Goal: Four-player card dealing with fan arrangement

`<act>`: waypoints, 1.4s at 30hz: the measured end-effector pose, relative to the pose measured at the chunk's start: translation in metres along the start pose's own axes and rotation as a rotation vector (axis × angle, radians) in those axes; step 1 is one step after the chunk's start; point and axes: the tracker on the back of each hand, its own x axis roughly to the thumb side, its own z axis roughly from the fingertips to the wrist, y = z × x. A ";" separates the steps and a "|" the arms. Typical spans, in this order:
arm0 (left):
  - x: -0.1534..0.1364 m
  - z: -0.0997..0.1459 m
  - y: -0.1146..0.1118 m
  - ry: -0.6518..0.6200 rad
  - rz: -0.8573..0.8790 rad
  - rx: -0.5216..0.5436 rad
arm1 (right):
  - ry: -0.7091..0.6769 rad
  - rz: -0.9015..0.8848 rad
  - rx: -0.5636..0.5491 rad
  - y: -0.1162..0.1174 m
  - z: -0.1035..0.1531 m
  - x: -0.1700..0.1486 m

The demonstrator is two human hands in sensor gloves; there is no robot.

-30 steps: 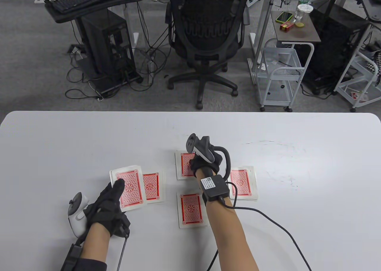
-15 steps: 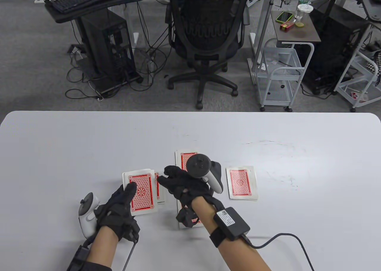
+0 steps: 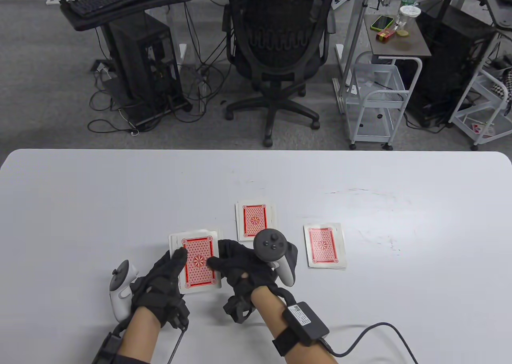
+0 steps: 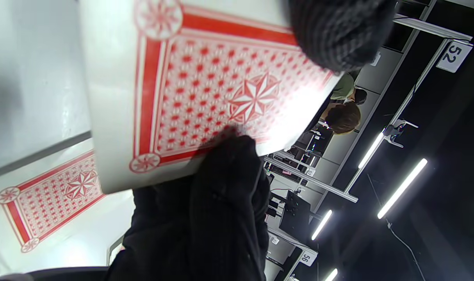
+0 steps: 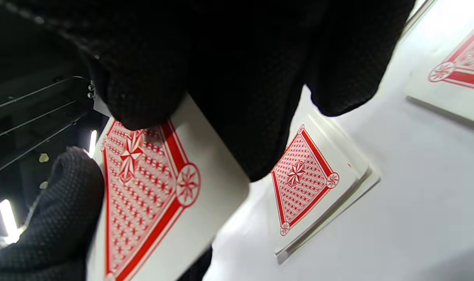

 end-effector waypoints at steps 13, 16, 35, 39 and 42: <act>0.001 0.000 0.006 0.015 -0.026 0.032 | 0.170 0.184 -0.043 -0.127 0.009 -0.024; 0.001 0.001 0.006 0.020 -0.027 0.036 | 0.273 0.311 -0.134 -0.164 0.012 -0.042; 0.002 0.000 0.013 0.029 -0.024 0.074 | 0.566 0.912 -0.338 -0.196 0.015 -0.081; 0.002 0.002 0.007 0.018 -0.022 0.064 | 0.419 0.705 -0.254 -0.172 0.022 -0.041; 0.001 0.003 0.000 0.012 -0.014 0.051 | 0.258 0.490 -0.188 -0.133 0.024 -0.015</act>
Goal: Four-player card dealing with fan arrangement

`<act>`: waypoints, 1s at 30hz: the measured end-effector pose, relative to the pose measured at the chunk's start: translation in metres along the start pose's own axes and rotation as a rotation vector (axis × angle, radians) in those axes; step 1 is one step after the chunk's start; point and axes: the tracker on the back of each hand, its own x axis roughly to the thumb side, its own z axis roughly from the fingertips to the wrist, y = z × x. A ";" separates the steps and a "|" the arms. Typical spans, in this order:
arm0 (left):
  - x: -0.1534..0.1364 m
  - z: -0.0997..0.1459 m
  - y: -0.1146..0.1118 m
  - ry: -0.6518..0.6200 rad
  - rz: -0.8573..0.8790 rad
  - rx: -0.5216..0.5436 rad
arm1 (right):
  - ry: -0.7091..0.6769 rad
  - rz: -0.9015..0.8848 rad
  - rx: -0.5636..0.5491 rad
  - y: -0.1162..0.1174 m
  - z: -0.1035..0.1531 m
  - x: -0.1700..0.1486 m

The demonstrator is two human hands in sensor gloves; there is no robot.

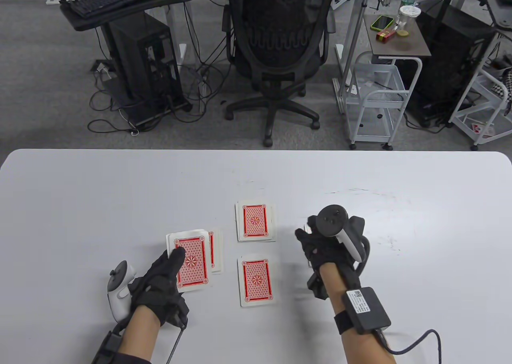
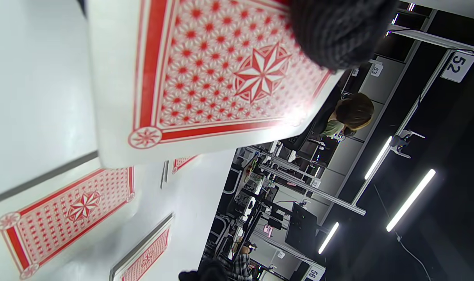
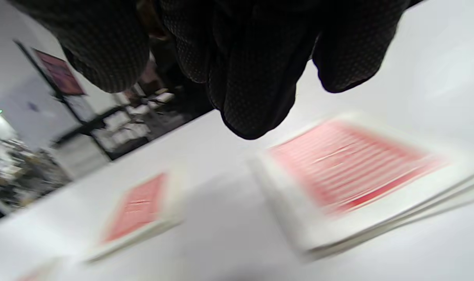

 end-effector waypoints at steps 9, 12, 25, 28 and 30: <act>-0.004 0.003 -0.016 -0.012 -0.033 -0.036 | -0.284 -0.521 0.265 0.101 0.021 0.068; -0.005 0.004 -0.021 -0.023 -0.050 -0.043 | -0.233 -0.566 0.253 0.116 0.024 0.070; -0.008 0.003 -0.027 0.003 -0.017 -0.095 | -0.194 -0.606 0.211 0.103 0.019 0.051; -0.008 0.002 -0.026 0.005 -0.018 -0.095 | -0.181 -0.598 0.228 0.097 0.017 0.045; -0.007 0.003 -0.021 0.009 -0.017 -0.071 | -0.165 -0.571 0.212 0.089 0.015 0.038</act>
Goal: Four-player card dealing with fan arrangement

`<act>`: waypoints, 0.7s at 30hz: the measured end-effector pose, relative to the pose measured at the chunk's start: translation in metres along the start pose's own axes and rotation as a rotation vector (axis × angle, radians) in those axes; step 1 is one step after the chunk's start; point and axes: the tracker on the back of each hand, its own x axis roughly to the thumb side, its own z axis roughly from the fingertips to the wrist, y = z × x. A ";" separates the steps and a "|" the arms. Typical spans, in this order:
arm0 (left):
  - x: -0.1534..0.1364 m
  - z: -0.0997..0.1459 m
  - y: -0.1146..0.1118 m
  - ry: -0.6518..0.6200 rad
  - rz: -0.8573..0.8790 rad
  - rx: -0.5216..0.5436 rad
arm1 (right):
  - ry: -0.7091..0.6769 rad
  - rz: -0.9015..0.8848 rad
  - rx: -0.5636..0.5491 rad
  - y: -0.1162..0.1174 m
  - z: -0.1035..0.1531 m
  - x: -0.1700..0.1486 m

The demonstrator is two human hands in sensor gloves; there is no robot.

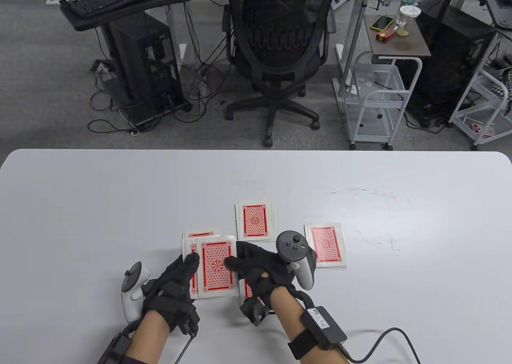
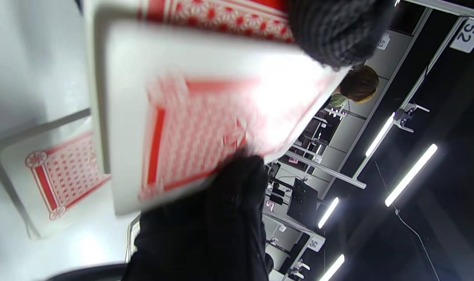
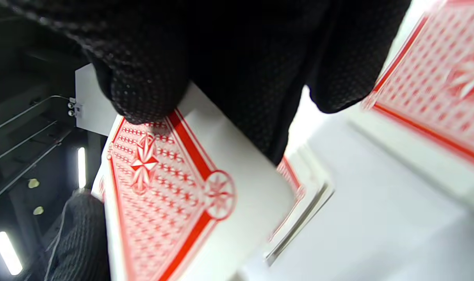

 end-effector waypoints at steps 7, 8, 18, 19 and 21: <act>0.004 0.001 0.028 0.013 -0.006 0.106 | 0.098 0.350 -0.046 -0.030 0.005 -0.015; 0.004 0.000 0.029 0.014 -0.007 0.111 | 0.126 0.421 -0.037 -0.028 0.004 -0.018; 0.004 0.001 0.028 0.016 -0.033 0.109 | 0.295 1.112 -0.063 0.000 -0.004 -0.023; 0.004 0.001 0.028 0.018 -0.036 0.108 | 0.288 1.099 -0.069 0.001 -0.004 -0.020; 0.003 0.000 0.028 0.015 -0.039 0.107 | 0.252 1.073 -0.075 -0.002 -0.002 -0.014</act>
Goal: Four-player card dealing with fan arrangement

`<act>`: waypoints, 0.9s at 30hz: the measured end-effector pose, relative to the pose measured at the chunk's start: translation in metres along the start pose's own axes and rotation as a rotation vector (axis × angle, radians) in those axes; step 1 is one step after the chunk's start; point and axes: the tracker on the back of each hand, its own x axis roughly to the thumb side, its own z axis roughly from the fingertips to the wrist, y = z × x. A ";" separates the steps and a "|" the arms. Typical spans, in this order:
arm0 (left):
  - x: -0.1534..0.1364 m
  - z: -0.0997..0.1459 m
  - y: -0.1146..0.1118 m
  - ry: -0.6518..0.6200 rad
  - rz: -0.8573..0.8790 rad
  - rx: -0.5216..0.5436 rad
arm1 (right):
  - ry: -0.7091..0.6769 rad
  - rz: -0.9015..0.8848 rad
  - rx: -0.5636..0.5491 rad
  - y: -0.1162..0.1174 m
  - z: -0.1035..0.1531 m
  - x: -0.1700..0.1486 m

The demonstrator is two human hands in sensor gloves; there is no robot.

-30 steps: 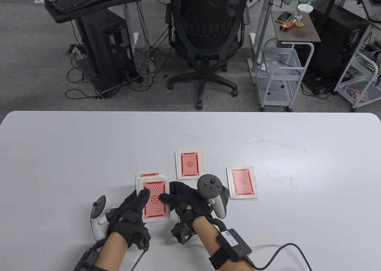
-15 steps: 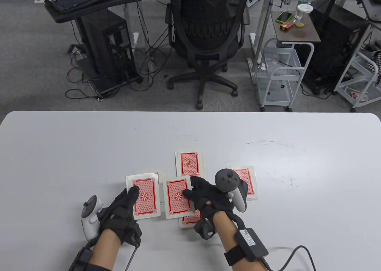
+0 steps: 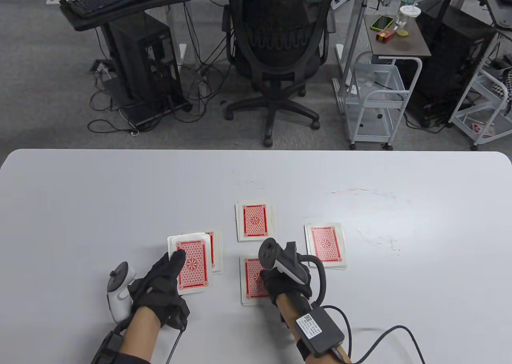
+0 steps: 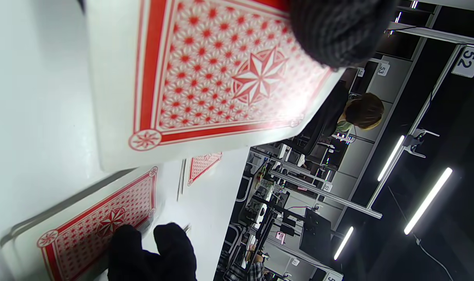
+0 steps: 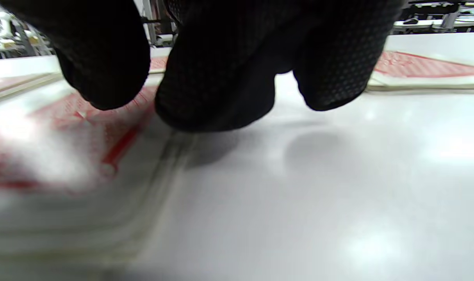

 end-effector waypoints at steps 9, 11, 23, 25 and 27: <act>0.001 0.007 -0.025 -0.033 0.025 -0.068 | -0.386 -0.698 -0.044 -0.023 0.020 0.028; 0.000 0.009 -0.031 -0.036 0.010 -0.086 | -0.432 -0.757 -0.035 -0.020 0.023 0.037; 0.003 0.008 -0.030 -0.017 0.040 -0.143 | -0.354 -1.032 0.002 -0.014 0.017 0.033; 0.003 0.008 -0.027 -0.017 0.056 -0.146 | -0.353 -1.063 0.025 -0.012 0.015 0.033; 0.003 0.007 -0.024 -0.009 0.071 -0.131 | -0.352 -1.057 0.030 -0.012 0.013 0.035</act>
